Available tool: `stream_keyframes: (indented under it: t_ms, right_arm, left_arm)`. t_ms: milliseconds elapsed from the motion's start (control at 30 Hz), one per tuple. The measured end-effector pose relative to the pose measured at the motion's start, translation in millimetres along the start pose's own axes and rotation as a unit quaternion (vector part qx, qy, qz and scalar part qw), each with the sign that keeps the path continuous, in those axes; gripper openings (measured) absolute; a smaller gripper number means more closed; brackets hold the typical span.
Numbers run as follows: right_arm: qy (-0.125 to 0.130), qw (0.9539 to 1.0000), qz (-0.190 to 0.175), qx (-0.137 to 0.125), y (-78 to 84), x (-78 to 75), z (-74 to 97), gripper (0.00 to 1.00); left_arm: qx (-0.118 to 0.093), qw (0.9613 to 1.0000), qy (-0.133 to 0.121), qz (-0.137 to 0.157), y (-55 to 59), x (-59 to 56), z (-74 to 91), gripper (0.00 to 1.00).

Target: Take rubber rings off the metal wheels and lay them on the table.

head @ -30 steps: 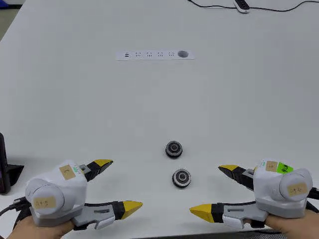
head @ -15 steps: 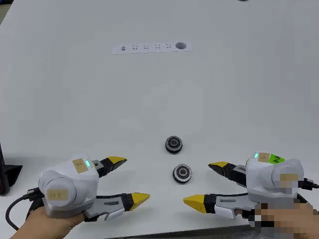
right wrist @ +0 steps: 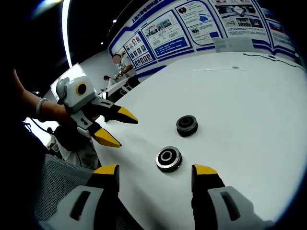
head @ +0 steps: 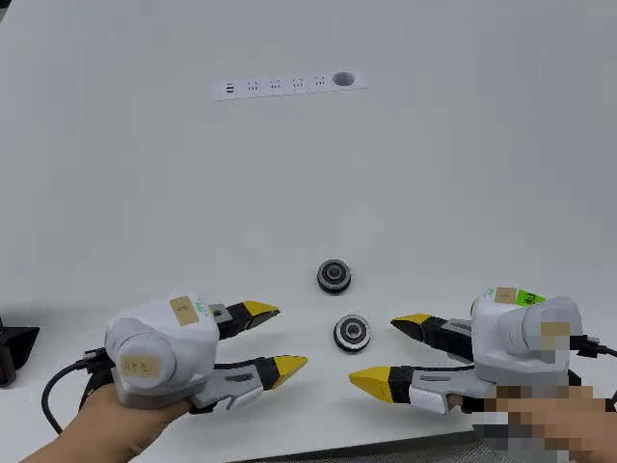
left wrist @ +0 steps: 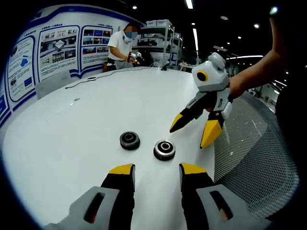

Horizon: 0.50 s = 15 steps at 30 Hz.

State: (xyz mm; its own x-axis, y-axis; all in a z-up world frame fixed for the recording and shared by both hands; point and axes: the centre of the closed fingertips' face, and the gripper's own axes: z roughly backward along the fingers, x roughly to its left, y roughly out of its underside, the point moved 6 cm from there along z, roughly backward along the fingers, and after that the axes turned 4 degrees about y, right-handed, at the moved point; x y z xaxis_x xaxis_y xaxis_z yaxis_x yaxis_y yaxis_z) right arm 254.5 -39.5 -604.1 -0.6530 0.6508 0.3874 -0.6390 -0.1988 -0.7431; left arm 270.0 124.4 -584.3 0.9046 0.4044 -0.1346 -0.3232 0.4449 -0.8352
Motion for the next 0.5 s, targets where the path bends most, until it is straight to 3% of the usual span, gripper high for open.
stream_keyframes:
  t_ms: [233,500]
  right_arm:
    - [-0.009,0.9999,-0.008,-0.002,0.3,1.9,-4.4,0.6]
    - [-0.015,0.9998,-0.014,-0.004,0.1,1.4,-9.0,0.58]
  left_arm:
    - [0.007,0.9996,0.019,-0.019,-6.7,-1.3,-14.9,0.26]
    - [0.021,0.9987,0.033,-0.032,-10.0,-1.9,-29.7,0.2]
